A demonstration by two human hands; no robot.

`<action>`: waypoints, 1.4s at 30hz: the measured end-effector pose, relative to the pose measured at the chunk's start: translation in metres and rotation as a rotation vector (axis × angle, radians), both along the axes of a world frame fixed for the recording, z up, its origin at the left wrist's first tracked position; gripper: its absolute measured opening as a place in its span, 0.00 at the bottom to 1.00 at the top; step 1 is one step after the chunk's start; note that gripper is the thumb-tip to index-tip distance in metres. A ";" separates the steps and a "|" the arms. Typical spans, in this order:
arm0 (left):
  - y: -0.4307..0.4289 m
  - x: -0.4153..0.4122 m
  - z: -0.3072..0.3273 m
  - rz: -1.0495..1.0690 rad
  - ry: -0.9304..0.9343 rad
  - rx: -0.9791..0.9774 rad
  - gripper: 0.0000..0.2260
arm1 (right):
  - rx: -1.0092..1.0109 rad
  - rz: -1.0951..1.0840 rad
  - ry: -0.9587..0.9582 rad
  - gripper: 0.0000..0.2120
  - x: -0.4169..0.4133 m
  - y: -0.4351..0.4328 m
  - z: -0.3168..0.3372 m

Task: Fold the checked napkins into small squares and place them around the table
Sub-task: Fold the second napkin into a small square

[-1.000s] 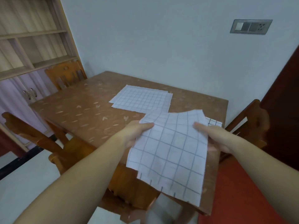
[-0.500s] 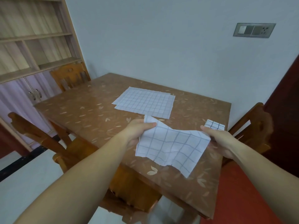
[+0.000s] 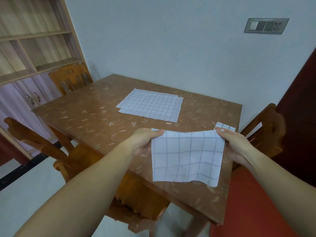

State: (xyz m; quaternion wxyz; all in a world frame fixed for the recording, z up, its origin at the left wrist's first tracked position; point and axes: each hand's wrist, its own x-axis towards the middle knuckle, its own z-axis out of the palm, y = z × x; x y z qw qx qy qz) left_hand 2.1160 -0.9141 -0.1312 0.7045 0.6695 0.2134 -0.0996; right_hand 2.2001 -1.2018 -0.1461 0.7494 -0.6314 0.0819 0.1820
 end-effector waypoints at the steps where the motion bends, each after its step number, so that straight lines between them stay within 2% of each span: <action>1: -0.001 0.001 0.000 0.030 -0.022 -0.027 0.12 | -0.010 0.003 0.010 0.12 -0.002 -0.001 0.001; 5: -0.007 0.003 0.005 0.106 -0.072 -0.127 0.08 | -0.164 0.152 0.125 0.17 -0.011 0.000 -0.005; 7: -0.009 0.001 0.008 0.128 -0.095 -0.132 0.07 | -0.163 0.145 0.138 0.18 -0.012 0.003 -0.006; 9: -0.005 -0.001 0.010 0.118 -0.080 -0.133 0.11 | -0.084 0.112 0.114 0.16 -0.012 0.005 -0.002; 12: 0.003 -0.008 0.011 -0.066 0.034 -0.099 0.17 | 0.001 0.102 0.068 0.13 -0.012 0.007 0.006; 14: 0.006 -0.012 0.008 -0.131 0.059 -0.069 0.17 | 0.017 0.104 0.043 0.14 -0.012 0.007 0.010; 18: 0.004 -0.014 0.010 -0.051 0.003 -0.016 0.14 | 0.024 0.077 0.024 0.13 -0.011 0.008 0.010; 21: 0.002 -0.015 0.013 0.031 -0.034 -0.035 0.12 | -0.118 0.142 -0.004 0.16 -0.015 0.012 0.005; 23: 0.002 -0.017 0.014 0.055 -0.051 -0.050 0.10 | -0.139 0.122 -0.020 0.18 -0.016 0.014 0.003; 27: 0.005 -0.024 0.022 0.087 -0.086 -0.036 0.11 | -0.105 0.121 -0.082 0.15 -0.015 0.014 0.011; 33: 0.008 -0.030 0.044 0.070 -0.114 -0.059 0.15 | -0.122 0.151 -0.177 0.20 -0.016 0.017 0.040; 35: 0.009 -0.031 0.052 0.088 -0.129 -0.031 0.20 | -0.161 0.135 -0.210 0.18 -0.017 0.018 0.047; 38: 0.011 -0.031 0.061 0.166 -0.157 -0.030 0.35 | -0.174 0.134 -0.251 0.08 -0.019 0.016 0.053; 40: 0.010 -0.031 0.065 0.202 -0.182 -0.013 0.35 | -0.150 0.134 -0.267 0.05 -0.022 0.017 0.056; 42: 0.010 -0.031 0.067 0.213 -0.195 -0.027 0.29 | -0.123 0.113 -0.278 0.05 -0.022 0.019 0.059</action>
